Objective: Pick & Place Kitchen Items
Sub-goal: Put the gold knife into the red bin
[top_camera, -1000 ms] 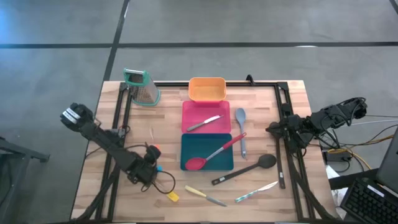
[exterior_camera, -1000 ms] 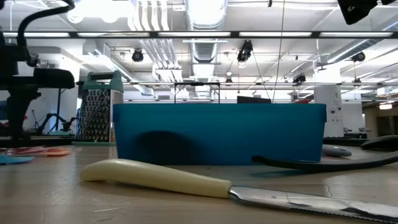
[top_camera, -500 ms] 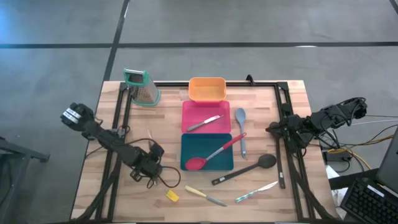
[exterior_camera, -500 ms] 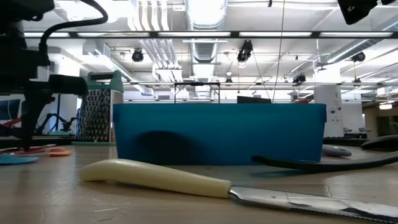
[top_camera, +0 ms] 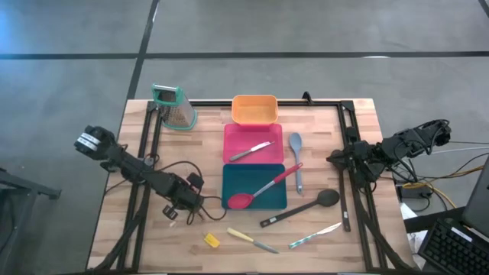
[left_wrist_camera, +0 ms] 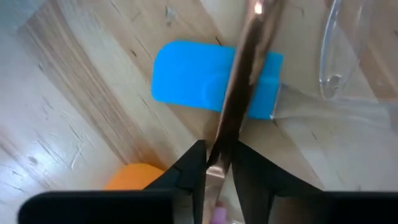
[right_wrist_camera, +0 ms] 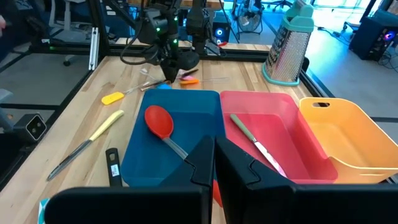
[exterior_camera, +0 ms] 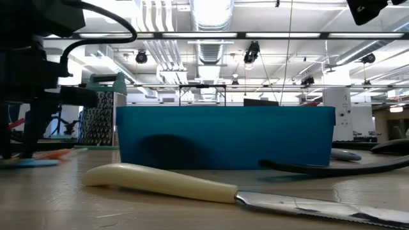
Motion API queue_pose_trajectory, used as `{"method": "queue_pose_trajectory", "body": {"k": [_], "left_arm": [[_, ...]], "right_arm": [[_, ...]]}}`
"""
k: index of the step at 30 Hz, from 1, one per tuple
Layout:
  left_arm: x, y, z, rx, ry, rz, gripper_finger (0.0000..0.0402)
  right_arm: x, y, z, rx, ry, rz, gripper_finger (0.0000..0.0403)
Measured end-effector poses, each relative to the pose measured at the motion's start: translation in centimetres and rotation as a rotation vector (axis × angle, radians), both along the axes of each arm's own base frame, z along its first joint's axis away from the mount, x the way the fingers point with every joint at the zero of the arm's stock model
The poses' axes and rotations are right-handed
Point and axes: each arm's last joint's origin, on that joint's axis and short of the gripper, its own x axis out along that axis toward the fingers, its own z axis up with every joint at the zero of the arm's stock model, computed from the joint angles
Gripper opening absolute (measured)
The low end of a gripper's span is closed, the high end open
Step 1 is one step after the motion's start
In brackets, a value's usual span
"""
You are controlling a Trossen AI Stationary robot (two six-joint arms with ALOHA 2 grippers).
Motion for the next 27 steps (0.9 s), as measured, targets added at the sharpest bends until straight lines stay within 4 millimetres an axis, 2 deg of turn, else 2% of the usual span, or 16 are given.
{"method": "queue_pose_trajectory", "body": {"k": [8,12,18,27], "left_arm": [[0.0,0.0,0.0,0.004,0.000,-0.015,0.0047],[0.1,-0.1,0.7,0.003,0.018,-0.009,0.0045],[0.9,-0.4,3.5,0.038,0.021,0.011,0.0044],[4.2,0.0,9.7,0.227,-0.262,0.095,0.0043]], "right_arm": [[0.0,0.0,0.0,0.000,0.000,0.000,0.0008],[0.0,0.0,0.0,0.000,0.000,0.000,0.0008],[0.0,0.0,0.0,0.000,0.000,0.000,0.0008],[0.0,0.0,0.0,0.000,0.000,0.000,0.0008]]}}
